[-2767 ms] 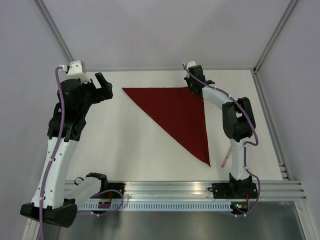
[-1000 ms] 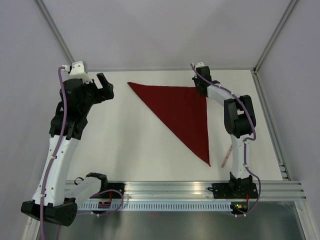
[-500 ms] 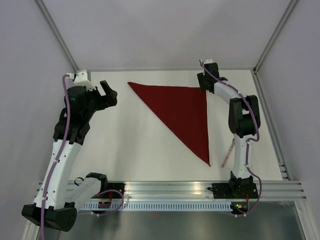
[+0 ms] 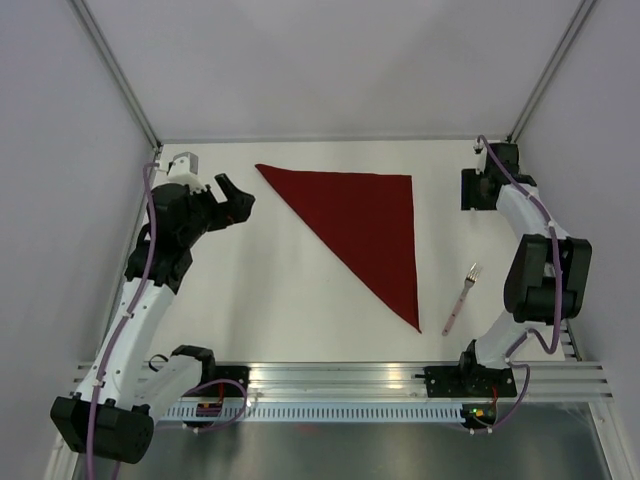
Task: Fold the napkin, place the utensils inside, and roll it up
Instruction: Fold the napkin at the center of the board, then move the fork to the center of the board.
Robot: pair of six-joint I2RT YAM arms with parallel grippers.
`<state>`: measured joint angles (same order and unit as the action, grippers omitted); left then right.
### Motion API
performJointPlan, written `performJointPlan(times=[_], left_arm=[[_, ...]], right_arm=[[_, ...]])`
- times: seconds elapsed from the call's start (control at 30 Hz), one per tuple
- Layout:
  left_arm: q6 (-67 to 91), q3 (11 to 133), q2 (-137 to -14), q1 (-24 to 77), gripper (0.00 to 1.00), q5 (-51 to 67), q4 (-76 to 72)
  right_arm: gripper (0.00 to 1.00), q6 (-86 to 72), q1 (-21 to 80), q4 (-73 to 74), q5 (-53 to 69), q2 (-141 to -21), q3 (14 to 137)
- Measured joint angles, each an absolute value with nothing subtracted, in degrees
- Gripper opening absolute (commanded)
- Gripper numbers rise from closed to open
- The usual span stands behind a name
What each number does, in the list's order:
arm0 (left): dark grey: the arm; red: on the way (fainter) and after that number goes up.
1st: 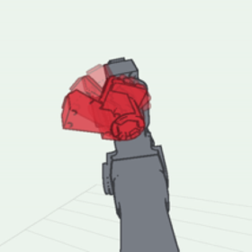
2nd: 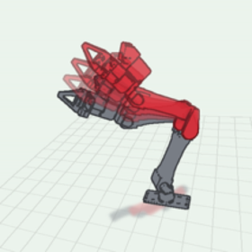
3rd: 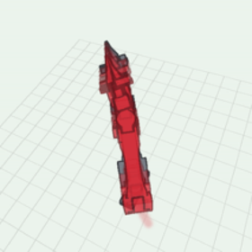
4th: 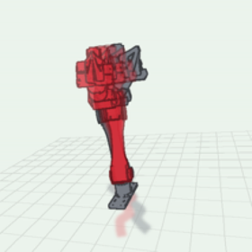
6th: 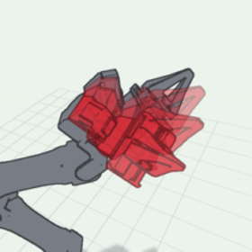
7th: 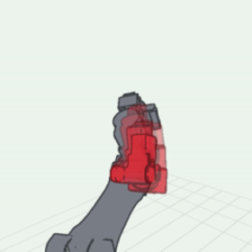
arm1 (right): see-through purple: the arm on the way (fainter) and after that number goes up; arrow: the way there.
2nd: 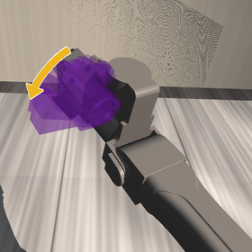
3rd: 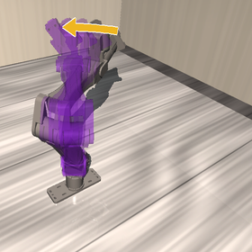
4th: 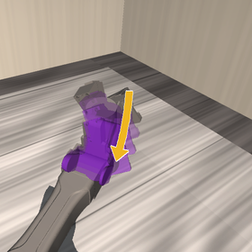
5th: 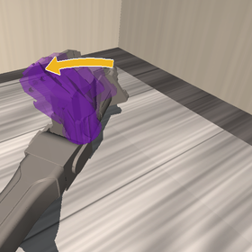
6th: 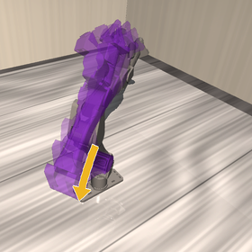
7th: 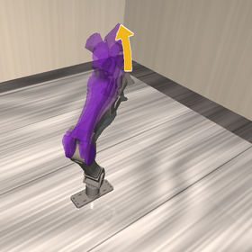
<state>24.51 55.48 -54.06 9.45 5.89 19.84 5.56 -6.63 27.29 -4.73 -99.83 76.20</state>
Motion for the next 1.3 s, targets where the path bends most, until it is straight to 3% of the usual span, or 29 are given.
performJointPlan(times=[0.17, 0.43, 0.7, 0.9, 1.3], left_arm=[[25.8, 52.9, -54.4, 12.2, 1.0, 7.2, 16.3], [25.8, 55.2, -69.1, 36.8, 1.0, 0.5, 10.2], [25.9, 56.3, -77.8, 42.7, 0.99, -1.7, 8.0], [25.9, 56.8, -77.8, 43.2, 1.0, -4.0, 7.5], [25.8, 59.3, -77.0, 43.2, 1.0, -7.0, 7.6]], right_arm=[[0.65, 6.0, -8.6, 31.4, -2.7, -93.3, 67.8], [0.65, 5.8, -17.3, 35.2, 3.3, -92.1, 69.5], [0.63, 6.4, -17.3, 40.8, 7.6, -87.5, 69.2], [0.58, 9.3, -14.6, 47.5, 8.5, -87.0, 61.7], [0.58, 14.0, -6.8, 50.9, 5.6, -92.8, 60.9]])
